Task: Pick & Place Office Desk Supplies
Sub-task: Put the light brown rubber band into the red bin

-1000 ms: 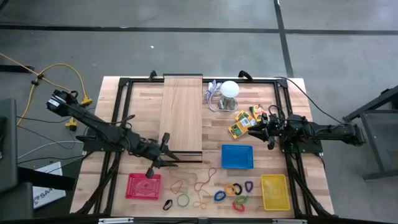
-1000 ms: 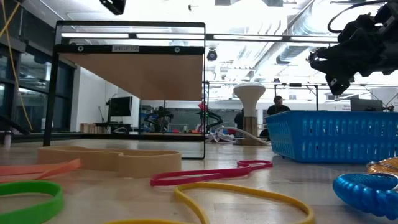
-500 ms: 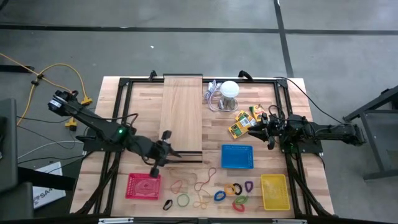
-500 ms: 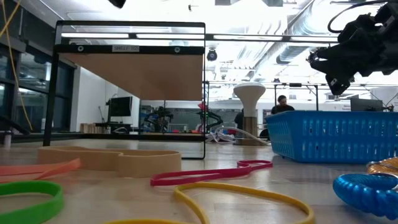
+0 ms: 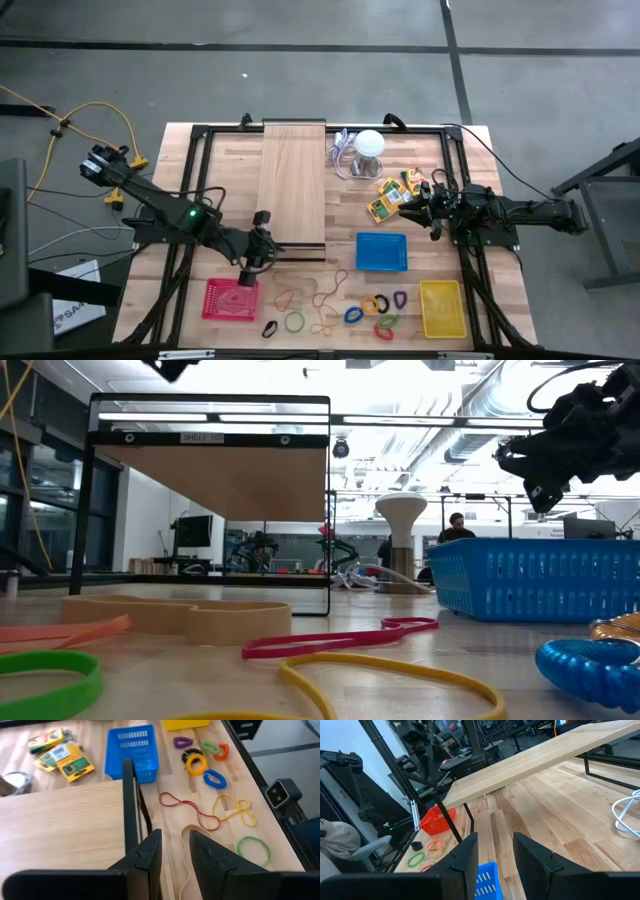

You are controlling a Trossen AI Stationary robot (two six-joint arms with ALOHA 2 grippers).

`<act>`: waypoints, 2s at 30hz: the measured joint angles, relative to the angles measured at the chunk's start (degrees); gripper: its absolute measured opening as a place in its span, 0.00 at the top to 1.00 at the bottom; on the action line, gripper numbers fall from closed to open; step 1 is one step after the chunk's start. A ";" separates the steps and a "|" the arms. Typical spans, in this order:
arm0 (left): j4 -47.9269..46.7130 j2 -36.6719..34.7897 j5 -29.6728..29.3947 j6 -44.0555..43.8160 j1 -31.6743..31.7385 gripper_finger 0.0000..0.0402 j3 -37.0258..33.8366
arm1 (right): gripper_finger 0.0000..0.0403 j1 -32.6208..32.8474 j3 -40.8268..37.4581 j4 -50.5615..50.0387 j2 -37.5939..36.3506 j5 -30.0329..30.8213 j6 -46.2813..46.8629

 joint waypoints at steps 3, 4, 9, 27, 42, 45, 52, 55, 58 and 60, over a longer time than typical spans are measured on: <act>-3.94 1.36 -1.54 -1.91 -1.37 0.77 2.55 | 0.72 0.01 0.00 0.00 0.01 0.00 0.00; -5.06 2.25 -1.70 -2.56 -1.85 0.77 3.60 | 0.72 0.02 0.00 0.00 0.00 0.00 0.00; -10.74 7.96 -2.72 -7.38 -4.93 0.77 8.92 | 0.72 0.02 0.00 0.01 0.02 0.00 0.00; -13.17 19.64 0.11 -28.57 -9.51 0.77 12.48 | 0.72 0.02 0.00 0.00 0.02 0.02 0.00; -12.24 26.26 5.64 -36.30 -9.40 0.77 12.41 | 0.72 0.02 0.00 0.00 0.01 0.00 0.00; -9.23 26.96 7.22 -36.30 -9.38 0.77 12.41 | 0.72 0.00 0.00 0.00 0.00 0.00 0.00; -8.17 26.96 7.77 -36.10 -8.94 0.77 12.41 | 0.72 0.02 0.00 0.00 0.01 0.00 0.00; -8.74 26.96 7.78 -35.10 -8.19 0.77 12.41 | 0.72 0.02 0.00 0.00 0.00 0.00 0.00; -8.83 26.96 7.74 -34.07 -6.89 0.77 12.41 | 0.72 0.02 0.00 0.00 0.02 0.00 0.00; -8.71 27.59 7.75 -33.26 -6.00 0.77 12.41 | 0.72 0.02 0.00 0.00 0.00 0.00 0.00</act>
